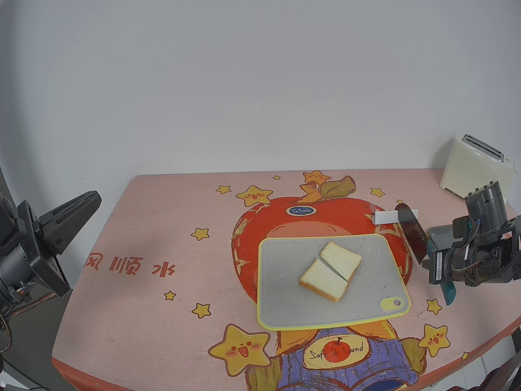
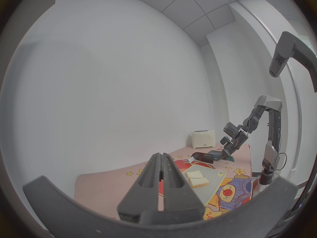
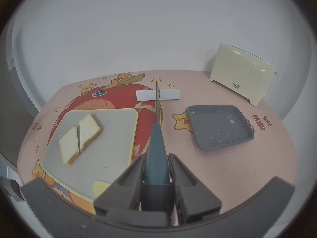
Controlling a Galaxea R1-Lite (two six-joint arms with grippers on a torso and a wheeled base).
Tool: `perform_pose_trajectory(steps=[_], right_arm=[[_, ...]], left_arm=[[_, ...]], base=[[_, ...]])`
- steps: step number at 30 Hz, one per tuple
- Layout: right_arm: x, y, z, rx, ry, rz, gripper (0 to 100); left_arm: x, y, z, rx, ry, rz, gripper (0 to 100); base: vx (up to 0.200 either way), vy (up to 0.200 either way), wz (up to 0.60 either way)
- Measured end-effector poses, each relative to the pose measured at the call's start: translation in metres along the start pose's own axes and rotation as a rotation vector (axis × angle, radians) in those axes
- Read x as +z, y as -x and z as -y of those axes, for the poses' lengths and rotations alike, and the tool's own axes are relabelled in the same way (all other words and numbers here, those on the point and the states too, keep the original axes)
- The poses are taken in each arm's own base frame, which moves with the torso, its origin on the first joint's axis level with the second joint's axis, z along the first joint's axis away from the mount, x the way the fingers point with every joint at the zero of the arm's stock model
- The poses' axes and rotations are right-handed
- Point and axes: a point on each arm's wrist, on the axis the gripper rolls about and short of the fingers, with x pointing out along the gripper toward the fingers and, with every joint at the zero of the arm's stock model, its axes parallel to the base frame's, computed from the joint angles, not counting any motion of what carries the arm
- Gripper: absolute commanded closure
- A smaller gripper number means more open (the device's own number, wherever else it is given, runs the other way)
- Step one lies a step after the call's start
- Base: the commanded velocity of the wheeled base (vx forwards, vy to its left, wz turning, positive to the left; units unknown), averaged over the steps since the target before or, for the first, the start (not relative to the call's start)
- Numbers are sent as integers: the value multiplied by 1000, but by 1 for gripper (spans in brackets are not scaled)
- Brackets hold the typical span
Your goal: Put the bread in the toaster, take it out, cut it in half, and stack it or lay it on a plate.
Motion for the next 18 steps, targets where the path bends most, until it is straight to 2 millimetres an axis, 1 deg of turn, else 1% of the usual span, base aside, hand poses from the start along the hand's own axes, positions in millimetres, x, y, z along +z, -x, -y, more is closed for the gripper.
perform_pose_trajectory(steps=[18], right_arm=[[0,0,0,-1,0,-2,100]], left_arm=[[0,0,0,-1,-2,1,100]], base=[[0,0,0]])
